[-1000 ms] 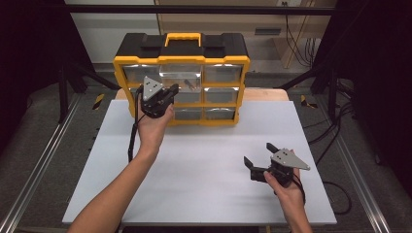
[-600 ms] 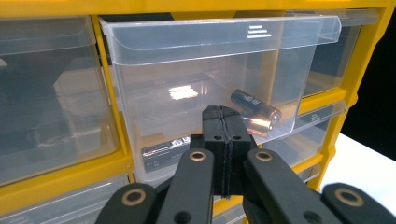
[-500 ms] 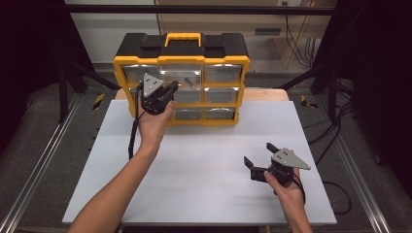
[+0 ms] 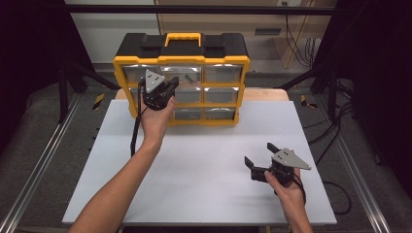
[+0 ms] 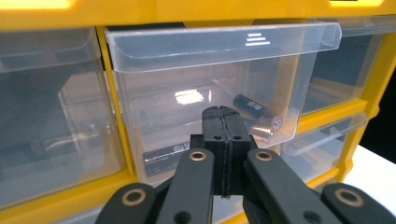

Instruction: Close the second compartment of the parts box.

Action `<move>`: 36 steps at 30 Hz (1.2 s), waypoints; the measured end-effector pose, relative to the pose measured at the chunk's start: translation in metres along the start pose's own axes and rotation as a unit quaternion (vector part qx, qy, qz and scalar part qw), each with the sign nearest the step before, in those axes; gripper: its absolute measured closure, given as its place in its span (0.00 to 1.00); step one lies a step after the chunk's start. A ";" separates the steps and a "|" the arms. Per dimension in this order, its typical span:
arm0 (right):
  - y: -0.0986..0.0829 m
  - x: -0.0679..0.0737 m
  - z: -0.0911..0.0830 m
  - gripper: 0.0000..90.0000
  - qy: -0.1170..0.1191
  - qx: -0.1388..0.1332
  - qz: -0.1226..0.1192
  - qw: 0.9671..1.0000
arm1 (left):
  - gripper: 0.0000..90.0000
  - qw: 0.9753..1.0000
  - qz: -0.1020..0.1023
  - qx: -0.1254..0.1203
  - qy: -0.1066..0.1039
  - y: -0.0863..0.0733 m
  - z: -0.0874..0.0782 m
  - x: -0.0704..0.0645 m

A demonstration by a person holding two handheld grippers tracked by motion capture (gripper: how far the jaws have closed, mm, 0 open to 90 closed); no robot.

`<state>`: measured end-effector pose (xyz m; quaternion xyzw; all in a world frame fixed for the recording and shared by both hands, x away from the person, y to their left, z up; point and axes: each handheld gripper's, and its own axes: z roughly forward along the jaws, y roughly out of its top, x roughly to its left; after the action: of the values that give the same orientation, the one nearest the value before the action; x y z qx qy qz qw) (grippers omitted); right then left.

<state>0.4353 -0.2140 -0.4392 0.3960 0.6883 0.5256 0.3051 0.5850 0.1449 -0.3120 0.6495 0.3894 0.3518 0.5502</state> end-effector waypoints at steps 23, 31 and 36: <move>-0.002 -0.004 0.000 0.06 -0.002 0.004 -0.001 1.000 | 1.00 1.000 -0.001 0.004 0.008 0.002 0.015 0.003; -0.002 -0.005 -0.001 0.07 -0.003 0.004 0.000 1.000 | 1.00 1.000 0.005 -0.011 -0.008 0.001 -0.009 0.006; -0.002 -0.004 -0.001 0.07 -0.005 0.004 -0.001 1.000 | 0.96 1.000 0.002 -0.010 -0.023 -0.010 -0.033 0.010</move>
<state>0.4362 -0.2186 -0.4412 0.3989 0.6893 0.5206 0.3077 0.5592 0.1691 -0.3165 0.6524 0.3722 0.3418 0.5648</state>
